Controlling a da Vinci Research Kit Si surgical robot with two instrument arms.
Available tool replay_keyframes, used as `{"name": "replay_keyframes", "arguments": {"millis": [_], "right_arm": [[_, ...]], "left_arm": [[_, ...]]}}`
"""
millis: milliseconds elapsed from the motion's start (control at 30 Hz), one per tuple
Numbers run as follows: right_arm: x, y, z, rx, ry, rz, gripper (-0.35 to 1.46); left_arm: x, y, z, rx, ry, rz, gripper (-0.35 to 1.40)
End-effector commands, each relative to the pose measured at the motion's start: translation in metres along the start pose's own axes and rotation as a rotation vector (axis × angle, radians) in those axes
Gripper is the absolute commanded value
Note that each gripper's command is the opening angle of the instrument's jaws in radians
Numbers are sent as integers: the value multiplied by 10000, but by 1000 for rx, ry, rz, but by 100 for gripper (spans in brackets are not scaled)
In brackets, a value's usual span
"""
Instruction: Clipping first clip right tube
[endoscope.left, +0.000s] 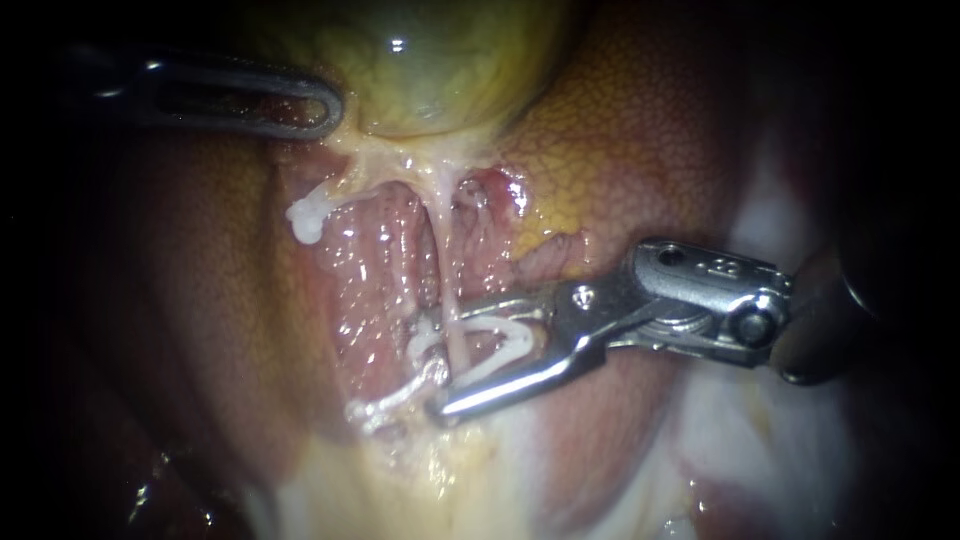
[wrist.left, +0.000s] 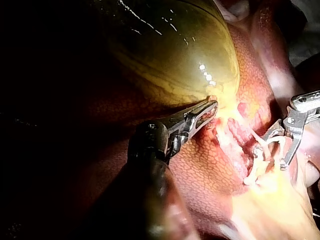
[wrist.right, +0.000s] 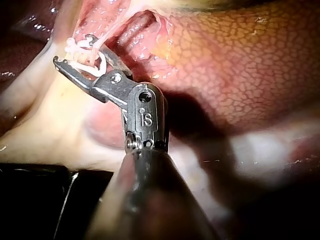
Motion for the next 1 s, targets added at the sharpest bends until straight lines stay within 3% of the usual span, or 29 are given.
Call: {"name": "replay_keyframes", "arguments": {"millis": [33, 667, 800, 1000], "right_arm": [[0, -1, 0, 2, -1, 0, 37], [1, 1, 2, 1, -1, 24, -13], [1, 1, 2, 1, -1, 24, -35], [0, 6, 1, 3, -1, 52, -35]], "left_arm": [[0, 0, 0, 0, 0, 0, -35], [0, 0, 1, -1, 0, 0, -35], [0, 0, 1, -1, 0, 0, -35], [0, 0, 1, -1, 0, 0, -35]]}}
